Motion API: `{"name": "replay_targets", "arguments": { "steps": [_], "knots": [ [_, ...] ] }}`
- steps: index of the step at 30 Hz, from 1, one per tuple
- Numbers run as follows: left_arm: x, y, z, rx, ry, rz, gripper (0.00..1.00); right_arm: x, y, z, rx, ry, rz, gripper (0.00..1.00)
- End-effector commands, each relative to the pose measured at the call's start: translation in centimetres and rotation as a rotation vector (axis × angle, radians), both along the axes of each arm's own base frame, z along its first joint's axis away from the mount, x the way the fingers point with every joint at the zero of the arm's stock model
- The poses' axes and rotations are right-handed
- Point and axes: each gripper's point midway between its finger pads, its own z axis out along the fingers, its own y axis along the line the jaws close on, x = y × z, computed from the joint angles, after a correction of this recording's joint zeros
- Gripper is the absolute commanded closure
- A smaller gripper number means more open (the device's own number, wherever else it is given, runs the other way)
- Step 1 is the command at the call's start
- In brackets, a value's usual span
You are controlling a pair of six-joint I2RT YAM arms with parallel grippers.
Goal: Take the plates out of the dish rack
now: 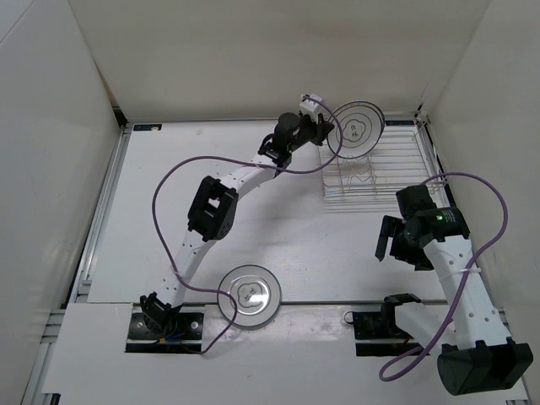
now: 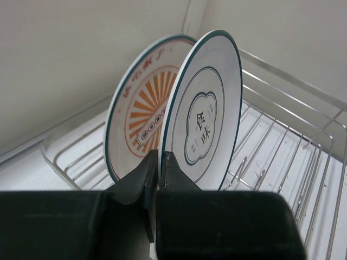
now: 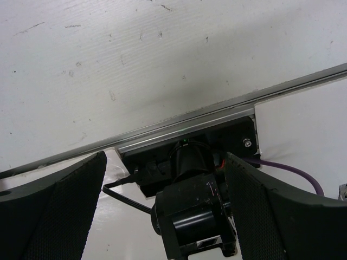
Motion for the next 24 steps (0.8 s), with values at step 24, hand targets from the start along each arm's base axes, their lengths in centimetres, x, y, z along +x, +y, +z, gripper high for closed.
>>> {"name": "replay_targets", "arguments": {
  "steps": [24],
  "knots": [
    [-18.8, 18.7, 14.3, 0.031, 0.425, -0.074, 0.99, -0.6, 0.3, 0.1, 0.025, -0.028, 0.01, 0.1]
  ]
}}
